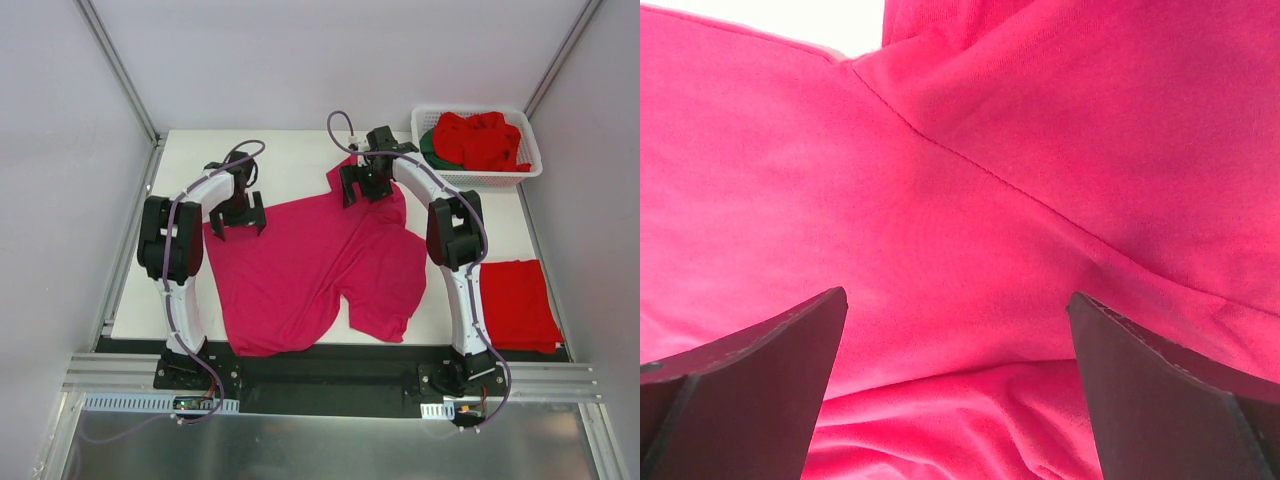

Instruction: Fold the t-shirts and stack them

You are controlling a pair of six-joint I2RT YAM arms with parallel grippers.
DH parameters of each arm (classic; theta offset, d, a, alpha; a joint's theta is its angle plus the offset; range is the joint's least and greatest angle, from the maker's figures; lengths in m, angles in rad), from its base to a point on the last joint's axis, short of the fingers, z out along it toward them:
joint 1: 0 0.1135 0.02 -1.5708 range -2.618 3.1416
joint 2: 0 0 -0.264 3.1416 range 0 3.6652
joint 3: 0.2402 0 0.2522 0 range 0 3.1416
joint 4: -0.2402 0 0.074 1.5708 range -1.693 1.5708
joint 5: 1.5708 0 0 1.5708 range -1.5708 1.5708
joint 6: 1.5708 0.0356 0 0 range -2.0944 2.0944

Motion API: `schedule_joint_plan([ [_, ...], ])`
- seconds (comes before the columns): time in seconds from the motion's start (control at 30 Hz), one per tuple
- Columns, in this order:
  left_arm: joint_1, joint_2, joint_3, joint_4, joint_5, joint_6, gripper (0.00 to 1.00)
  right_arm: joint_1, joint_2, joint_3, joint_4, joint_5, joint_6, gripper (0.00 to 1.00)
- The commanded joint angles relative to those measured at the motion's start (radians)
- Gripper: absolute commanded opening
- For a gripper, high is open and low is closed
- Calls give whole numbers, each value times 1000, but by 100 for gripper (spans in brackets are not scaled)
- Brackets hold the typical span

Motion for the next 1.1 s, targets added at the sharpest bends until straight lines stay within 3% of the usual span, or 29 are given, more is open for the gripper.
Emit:
schedule_joint_plan([
  [0.0,21,20,21,-42,1,15,98,-6,-6,1,5,-24,9,96],
  [0.27,76,60,29,-15,154,11,97,-6,-13,-3,4,-23,4,96],
  [0.63,77,119,121,8,76,70,97,-6,-16,1,-1,-31,4,96],
  [0.7,77,146,155,7,76,80,91,-7,-18,0,-2,-27,3,96],
  [1.07,90,289,399,-32,122,111,91,-4,-85,-37,4,-44,29,96],
])
